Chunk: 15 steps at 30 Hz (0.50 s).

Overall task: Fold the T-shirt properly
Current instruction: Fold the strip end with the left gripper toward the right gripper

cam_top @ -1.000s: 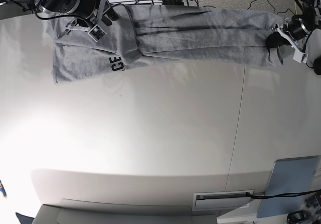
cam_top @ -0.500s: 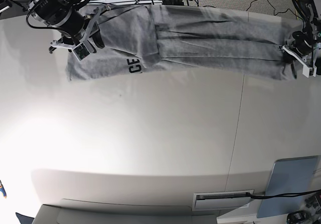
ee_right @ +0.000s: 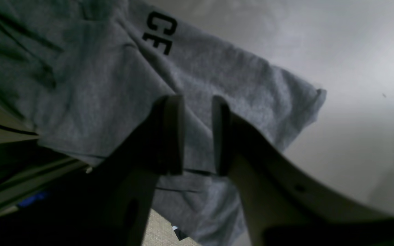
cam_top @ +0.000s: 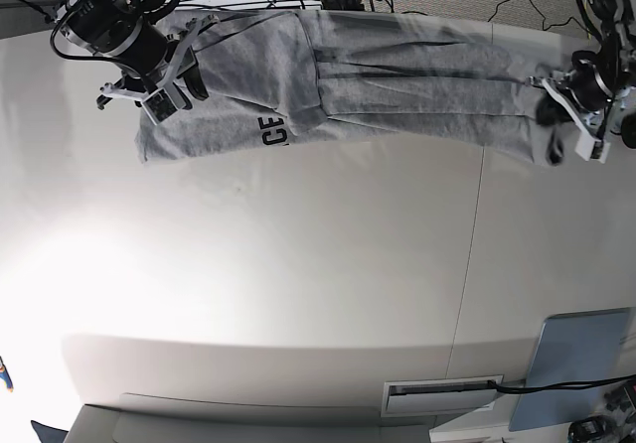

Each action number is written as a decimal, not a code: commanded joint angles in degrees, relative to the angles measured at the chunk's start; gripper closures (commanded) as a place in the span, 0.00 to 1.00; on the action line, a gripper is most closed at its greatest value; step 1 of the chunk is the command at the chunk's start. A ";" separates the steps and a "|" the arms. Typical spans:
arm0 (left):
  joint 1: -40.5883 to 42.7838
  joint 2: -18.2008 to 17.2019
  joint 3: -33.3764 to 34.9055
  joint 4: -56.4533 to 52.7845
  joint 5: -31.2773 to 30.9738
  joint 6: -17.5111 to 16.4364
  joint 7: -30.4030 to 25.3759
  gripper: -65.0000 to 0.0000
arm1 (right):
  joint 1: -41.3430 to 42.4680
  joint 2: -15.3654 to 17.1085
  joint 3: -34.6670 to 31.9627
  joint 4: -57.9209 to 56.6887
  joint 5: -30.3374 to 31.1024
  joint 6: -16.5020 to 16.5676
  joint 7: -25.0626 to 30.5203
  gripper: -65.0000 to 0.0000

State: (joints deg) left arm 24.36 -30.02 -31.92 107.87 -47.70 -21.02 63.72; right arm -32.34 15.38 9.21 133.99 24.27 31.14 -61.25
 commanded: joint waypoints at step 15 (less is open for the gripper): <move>6.60 8.94 2.75 10.32 -18.99 0.04 0.50 1.00 | -0.02 0.48 0.17 1.01 0.70 -0.11 1.29 0.78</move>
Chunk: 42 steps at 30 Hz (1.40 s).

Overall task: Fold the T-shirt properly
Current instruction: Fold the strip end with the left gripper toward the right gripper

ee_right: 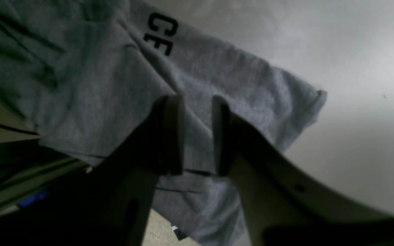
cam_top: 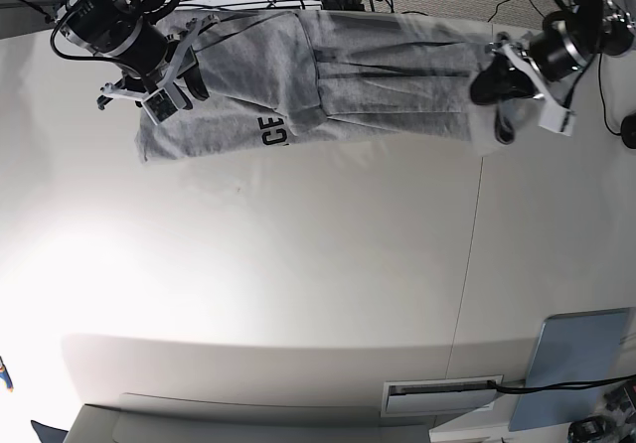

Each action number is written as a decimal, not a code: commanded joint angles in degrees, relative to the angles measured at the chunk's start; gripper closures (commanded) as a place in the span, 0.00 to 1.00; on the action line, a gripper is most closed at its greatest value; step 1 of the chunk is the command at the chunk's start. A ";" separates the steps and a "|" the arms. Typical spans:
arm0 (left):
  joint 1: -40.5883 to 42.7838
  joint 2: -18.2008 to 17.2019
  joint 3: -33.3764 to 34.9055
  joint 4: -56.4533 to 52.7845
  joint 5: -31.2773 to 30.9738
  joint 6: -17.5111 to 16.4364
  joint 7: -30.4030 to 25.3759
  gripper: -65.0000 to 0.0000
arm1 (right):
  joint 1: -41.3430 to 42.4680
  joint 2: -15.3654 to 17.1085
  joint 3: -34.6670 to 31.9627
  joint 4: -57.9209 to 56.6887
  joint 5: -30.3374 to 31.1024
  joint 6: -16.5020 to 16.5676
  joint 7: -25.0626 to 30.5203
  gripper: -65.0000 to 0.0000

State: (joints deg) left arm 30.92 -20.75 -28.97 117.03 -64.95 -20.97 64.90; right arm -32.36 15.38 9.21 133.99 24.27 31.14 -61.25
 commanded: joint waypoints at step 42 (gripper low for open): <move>-11.26 4.76 36.61 1.86 19.39 11.34 -9.88 1.00 | -0.02 0.48 0.17 1.01 -4.81 -2.62 0.42 0.78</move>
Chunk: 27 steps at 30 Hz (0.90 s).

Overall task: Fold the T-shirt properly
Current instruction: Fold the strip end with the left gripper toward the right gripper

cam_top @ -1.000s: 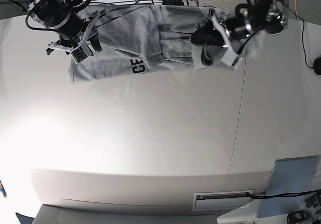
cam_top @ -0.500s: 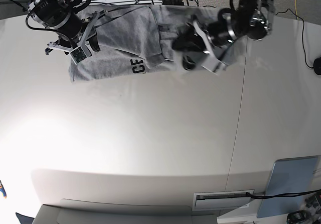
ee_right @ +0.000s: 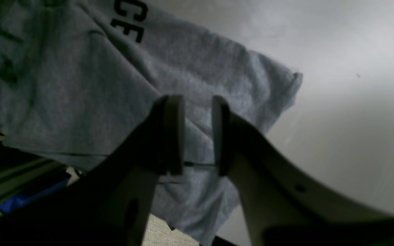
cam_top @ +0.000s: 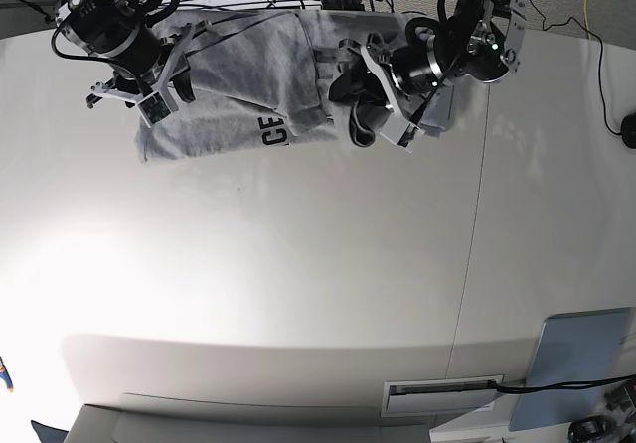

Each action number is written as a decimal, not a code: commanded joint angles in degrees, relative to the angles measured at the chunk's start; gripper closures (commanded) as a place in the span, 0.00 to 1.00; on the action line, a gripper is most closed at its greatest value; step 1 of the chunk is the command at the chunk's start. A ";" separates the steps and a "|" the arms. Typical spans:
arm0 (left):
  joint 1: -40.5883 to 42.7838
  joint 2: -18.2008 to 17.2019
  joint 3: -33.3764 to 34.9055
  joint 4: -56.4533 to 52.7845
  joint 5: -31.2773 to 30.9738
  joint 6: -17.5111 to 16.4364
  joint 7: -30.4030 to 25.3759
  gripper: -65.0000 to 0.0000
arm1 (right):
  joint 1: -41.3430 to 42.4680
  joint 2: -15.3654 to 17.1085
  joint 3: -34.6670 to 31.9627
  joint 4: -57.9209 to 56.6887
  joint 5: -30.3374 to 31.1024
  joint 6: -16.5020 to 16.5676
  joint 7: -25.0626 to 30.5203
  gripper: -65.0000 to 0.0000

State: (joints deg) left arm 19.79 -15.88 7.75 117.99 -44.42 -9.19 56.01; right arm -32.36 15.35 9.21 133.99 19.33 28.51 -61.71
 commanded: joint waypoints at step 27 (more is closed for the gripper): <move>-3.37 0.00 -0.07 0.90 7.19 -7.37 -3.93 0.45 | -0.20 0.50 1.70 1.01 -0.07 -2.12 -0.33 0.78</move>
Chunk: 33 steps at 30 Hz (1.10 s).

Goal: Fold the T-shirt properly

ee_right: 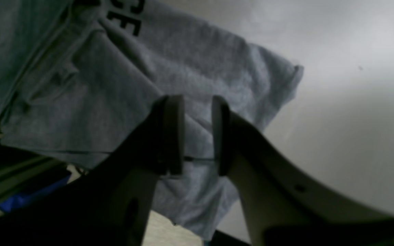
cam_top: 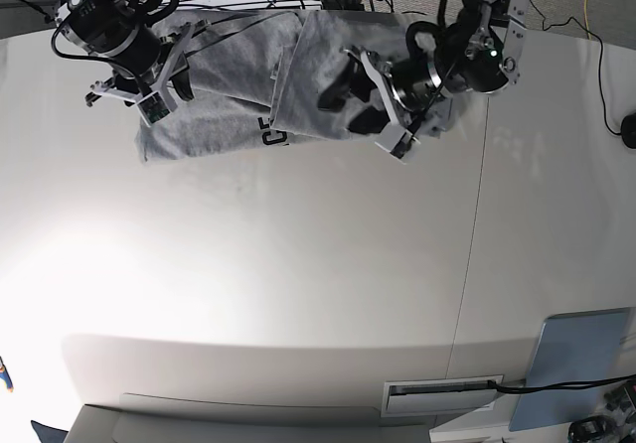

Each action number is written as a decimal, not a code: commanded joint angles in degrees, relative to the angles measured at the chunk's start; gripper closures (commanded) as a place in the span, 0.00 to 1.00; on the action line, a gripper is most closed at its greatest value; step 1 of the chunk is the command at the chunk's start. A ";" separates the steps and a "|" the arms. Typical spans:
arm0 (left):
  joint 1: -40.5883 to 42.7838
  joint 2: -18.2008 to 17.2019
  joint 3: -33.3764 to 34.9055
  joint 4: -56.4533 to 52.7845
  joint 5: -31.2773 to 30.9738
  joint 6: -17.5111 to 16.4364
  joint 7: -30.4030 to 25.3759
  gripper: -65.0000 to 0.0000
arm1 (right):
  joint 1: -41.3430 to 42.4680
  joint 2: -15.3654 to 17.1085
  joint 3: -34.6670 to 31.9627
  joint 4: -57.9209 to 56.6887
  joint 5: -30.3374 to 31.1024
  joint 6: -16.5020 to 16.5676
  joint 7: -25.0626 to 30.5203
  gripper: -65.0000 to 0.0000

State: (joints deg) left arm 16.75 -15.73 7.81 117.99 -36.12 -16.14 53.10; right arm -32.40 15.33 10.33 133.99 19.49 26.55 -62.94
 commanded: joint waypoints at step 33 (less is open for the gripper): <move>-0.09 -4.13 -0.11 0.90 -0.52 -3.23 -2.97 0.45 | 6.91 0.85 27.43 -31.82 35.28 2.43 -9.18 0.44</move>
State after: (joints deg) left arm 17.08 -19.68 7.81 117.99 -35.81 -19.11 51.13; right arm -25.61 15.31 37.47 101.34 53.93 28.60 -72.58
